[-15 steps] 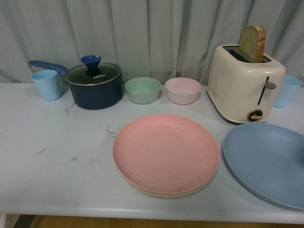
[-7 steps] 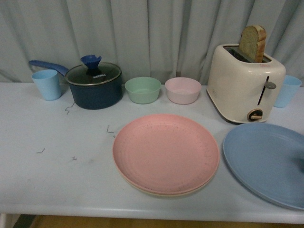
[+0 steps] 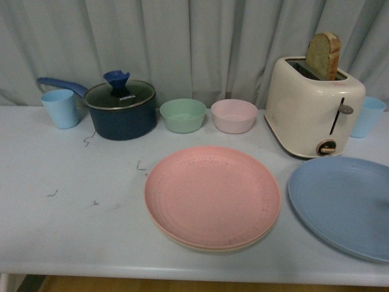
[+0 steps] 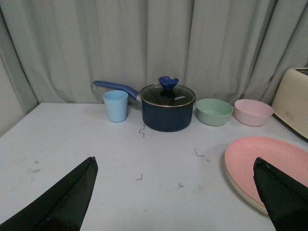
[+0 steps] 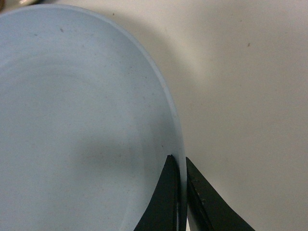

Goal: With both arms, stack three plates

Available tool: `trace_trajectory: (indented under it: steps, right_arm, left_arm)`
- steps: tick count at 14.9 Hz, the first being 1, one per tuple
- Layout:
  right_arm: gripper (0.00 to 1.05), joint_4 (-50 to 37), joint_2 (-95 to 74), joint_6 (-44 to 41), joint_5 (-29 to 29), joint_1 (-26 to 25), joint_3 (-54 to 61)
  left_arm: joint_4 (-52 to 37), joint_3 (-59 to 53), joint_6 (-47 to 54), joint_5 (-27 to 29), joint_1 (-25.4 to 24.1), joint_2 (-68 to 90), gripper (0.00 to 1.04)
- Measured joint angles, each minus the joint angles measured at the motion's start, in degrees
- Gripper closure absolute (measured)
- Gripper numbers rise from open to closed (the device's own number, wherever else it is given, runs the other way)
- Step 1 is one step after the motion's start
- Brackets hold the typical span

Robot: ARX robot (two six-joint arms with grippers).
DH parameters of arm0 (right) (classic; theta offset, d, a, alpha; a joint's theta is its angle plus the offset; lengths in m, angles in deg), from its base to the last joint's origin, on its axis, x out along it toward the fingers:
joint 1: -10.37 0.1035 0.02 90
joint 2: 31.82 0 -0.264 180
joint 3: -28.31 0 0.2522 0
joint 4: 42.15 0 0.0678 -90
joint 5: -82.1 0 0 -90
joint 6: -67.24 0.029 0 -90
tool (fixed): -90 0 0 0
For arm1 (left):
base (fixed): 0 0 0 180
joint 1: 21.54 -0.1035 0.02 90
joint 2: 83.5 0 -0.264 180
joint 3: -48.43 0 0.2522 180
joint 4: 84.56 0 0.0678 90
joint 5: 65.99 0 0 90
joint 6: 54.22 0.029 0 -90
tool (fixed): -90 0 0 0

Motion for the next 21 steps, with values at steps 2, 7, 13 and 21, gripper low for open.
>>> trace_trajectory:
  steps: [2,7,13,21]
  right_arm:
    - [1.02,4.33,10.10,-0.74,-2.21,-2.03,4.37]
    - [1.02,4.07,24.76,3.10,-9.46,9.68,2.80]
    - [1.02,0.31,6.16,13.79,-4.81,23.65,-3.89]
    - [1.02,-1.14,-4.50,21.05,-3.56,29.16,-9.51]
  left_arm:
    - [-0.02,0.00,0.00,0.00,0.00,0.00,0.07]
    - [-0.02,0.00,0.00,0.02,0.00,0.00,0.07]
    - [-0.02,0.00,0.00,0.00,0.02,0.00,0.07]
    - [-0.02,0.00,0.00,0.00,0.00,0.00,0.07]
